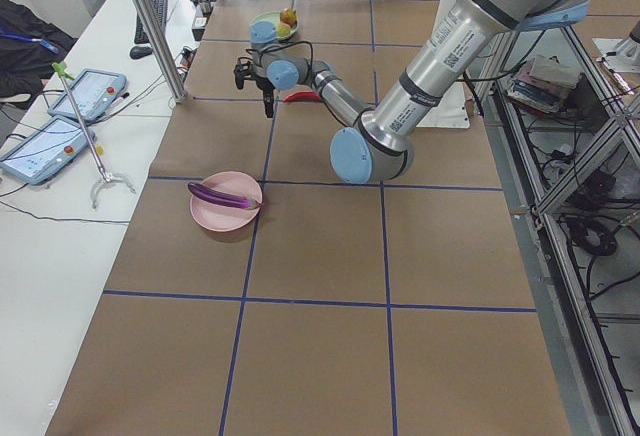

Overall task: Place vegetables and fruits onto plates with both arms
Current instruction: 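Move the left gripper to the red chili pepper and grasp it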

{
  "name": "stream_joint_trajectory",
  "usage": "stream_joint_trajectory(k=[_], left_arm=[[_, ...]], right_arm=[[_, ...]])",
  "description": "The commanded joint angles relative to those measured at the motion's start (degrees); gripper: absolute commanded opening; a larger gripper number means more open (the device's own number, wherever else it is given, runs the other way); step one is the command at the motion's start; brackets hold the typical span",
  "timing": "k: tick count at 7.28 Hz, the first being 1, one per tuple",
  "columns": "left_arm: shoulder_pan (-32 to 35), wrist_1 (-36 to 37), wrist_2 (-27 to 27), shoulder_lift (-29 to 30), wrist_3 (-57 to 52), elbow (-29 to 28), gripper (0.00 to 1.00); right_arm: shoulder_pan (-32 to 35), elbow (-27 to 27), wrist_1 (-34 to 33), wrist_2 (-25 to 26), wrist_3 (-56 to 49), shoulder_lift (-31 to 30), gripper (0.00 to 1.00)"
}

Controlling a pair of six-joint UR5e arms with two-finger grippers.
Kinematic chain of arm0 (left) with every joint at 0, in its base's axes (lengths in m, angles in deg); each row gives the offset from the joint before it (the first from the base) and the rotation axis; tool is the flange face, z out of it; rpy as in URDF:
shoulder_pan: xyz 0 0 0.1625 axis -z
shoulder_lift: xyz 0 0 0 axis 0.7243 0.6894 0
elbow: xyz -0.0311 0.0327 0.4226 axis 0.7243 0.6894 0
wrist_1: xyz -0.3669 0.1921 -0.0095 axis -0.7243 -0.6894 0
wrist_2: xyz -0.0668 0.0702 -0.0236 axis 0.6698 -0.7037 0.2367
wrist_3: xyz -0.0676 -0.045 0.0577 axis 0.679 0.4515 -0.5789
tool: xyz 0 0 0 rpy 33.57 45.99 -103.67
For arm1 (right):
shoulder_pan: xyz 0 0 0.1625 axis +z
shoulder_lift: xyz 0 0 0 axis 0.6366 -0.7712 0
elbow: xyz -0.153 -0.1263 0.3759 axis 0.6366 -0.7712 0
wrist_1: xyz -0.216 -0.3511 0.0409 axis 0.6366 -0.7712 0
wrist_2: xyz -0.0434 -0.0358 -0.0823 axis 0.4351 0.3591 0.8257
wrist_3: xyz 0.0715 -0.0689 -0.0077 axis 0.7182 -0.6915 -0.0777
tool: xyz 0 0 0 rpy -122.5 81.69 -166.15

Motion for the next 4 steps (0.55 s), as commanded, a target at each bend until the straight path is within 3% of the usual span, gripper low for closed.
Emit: stream_joint_trajectory(k=[1, 2, 4], left_arm=[[-12.3, 3.9, -12.9, 6.1, 5.6, -0.2, 1.00], [-16.4, 3.8, -17.4, 6.4, 7.2, -0.9, 1.00], [-18.0, 3.3, -18.4, 6.7, 6.9, -3.9, 1.00]], right_arm=[[0.0, -0.1, 0.0, 0.0, 0.0, 0.0, 1.00], [0.0, -0.2, 0.0, 0.0, 0.0, 0.1, 1.00], [0.0, -0.3, 0.0, 0.0, 0.0, 0.1, 1.00]])
